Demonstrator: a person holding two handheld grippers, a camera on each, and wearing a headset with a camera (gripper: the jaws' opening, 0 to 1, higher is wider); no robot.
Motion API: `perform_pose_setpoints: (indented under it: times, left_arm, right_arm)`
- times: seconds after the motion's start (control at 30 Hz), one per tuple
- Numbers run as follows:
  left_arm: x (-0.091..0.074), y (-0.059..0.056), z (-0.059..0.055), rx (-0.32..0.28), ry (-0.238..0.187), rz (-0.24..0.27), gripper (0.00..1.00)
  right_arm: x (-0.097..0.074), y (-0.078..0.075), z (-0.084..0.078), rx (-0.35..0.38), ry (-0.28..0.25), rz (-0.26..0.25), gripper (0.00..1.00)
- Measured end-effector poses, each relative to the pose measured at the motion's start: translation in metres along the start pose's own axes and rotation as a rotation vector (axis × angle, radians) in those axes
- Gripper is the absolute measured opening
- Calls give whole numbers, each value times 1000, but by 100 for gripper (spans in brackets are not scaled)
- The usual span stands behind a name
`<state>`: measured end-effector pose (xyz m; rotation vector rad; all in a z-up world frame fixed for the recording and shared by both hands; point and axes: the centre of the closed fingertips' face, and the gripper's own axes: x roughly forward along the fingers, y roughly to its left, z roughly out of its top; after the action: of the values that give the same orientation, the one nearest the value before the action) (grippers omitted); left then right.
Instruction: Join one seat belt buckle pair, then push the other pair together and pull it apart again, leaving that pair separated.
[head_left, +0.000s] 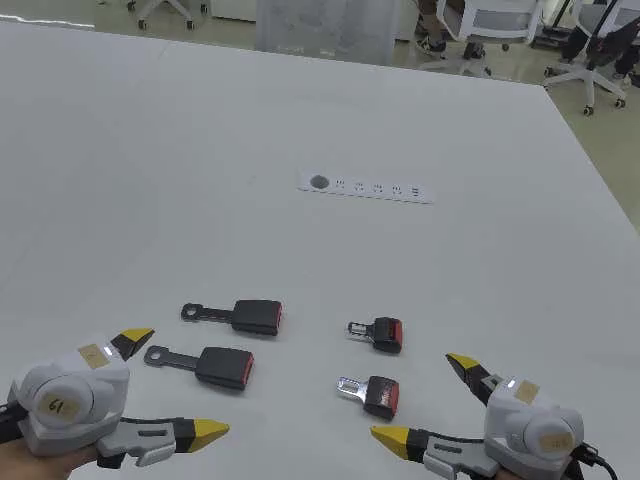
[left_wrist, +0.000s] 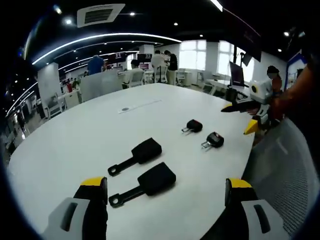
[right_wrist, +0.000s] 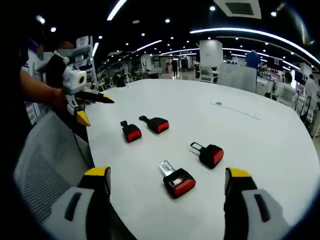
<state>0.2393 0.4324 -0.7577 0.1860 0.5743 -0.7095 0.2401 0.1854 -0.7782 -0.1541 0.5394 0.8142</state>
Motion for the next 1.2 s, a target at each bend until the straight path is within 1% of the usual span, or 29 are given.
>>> perform_pose_setpoints:
  times: [0.27, 0.57, 0.83, 1.2]
  left_arm:
    - [-1, 0, -1, 6, 4, -3, 100]
    - [-2, 3, -2, 11, 5, -5, 100]
    - [-4, 3, -1, 14, 4, -9, 100]
    - [-6, 7, 0, 17, 2, -7, 100]
  right_arm:
    - [0, 0, -1, 7, -2, -3, 96]
    - [1, 1, 2, 10, -11, -10, 96]
    - [0, 1, 0, 9, -5, -14, 96]
    - [-1, -1, 5, -3, -8, -15, 96]
